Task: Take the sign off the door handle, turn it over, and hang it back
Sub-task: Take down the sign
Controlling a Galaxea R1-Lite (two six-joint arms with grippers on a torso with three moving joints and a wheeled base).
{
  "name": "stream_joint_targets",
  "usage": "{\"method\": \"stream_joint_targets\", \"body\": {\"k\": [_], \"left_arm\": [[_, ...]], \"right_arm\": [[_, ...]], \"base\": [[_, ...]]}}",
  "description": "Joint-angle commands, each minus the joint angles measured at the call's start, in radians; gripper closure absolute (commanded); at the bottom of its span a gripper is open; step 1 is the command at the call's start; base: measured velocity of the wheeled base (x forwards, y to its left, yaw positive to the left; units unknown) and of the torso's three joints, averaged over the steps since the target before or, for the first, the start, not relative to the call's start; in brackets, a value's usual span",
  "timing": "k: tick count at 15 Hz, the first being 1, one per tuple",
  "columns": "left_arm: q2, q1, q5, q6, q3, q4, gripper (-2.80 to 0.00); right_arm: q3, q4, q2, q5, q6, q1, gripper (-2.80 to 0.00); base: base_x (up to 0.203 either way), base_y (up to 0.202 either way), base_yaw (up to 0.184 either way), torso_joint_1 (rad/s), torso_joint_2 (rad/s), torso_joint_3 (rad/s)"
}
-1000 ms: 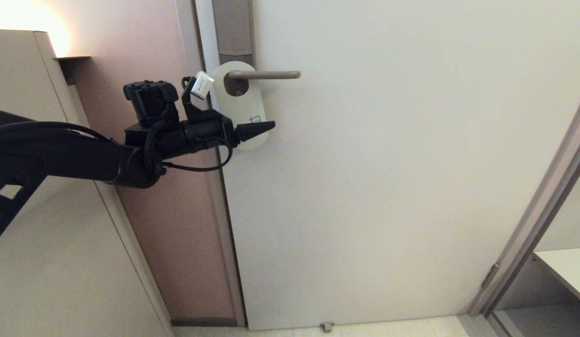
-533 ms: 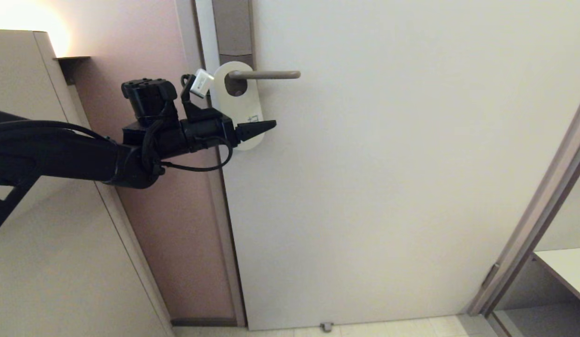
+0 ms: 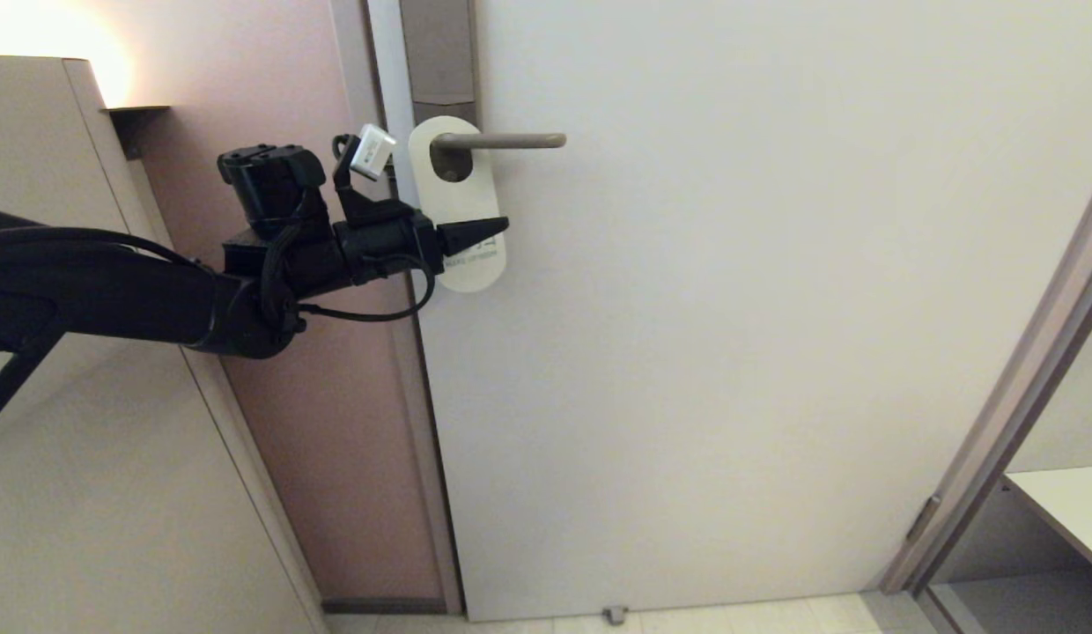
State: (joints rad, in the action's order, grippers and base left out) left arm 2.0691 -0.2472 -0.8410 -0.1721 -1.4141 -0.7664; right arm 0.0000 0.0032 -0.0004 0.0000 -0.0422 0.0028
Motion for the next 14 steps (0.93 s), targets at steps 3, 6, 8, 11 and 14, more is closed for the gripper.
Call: {"method": "stream_joint_targets", "body": {"k": [3, 6, 8, 11, 14], "left_arm": [[-0.015, 0.0, 0.001, -0.001, 0.005, -0.005, 0.0], [-0.039, -0.001, 0.005, 0.003, 0.044, -0.006, 0.0], [-0.062, -0.003, 0.016, 0.003, 0.071, -0.008, 0.0], [-0.091, -0.021, 0.071, 0.005, 0.081, -0.007, 0.0], [-0.117, -0.03, 0.093, 0.005, 0.096, -0.005, 0.0]], "right_arm": [[0.0, 0.0, 0.0, 0.0, -0.002, 0.0, 0.0], [0.0, 0.0, 0.0, 0.0, -0.001, 0.0, 0.0], [0.0, 0.0, 0.0, 0.0, -0.001, 0.0, 0.0], [0.0, 0.0, 0.0, 0.0, -0.001, 0.0, 0.0], [0.0, 0.0, 0.0, 0.0, -0.001, 0.0, 0.0]], "base": [[0.0, 0.0, 0.0, 0.0, 0.0, 0.0], [0.0, 0.0, 0.0, 0.0, 0.0, 0.0], [0.0, 0.0, 0.0, 0.0, 0.0, 0.0], [0.0, 0.0, 0.0, 0.0, 0.0, 0.0], [0.0, 0.0, 0.0, 0.0, 0.0, 0.0]]}}
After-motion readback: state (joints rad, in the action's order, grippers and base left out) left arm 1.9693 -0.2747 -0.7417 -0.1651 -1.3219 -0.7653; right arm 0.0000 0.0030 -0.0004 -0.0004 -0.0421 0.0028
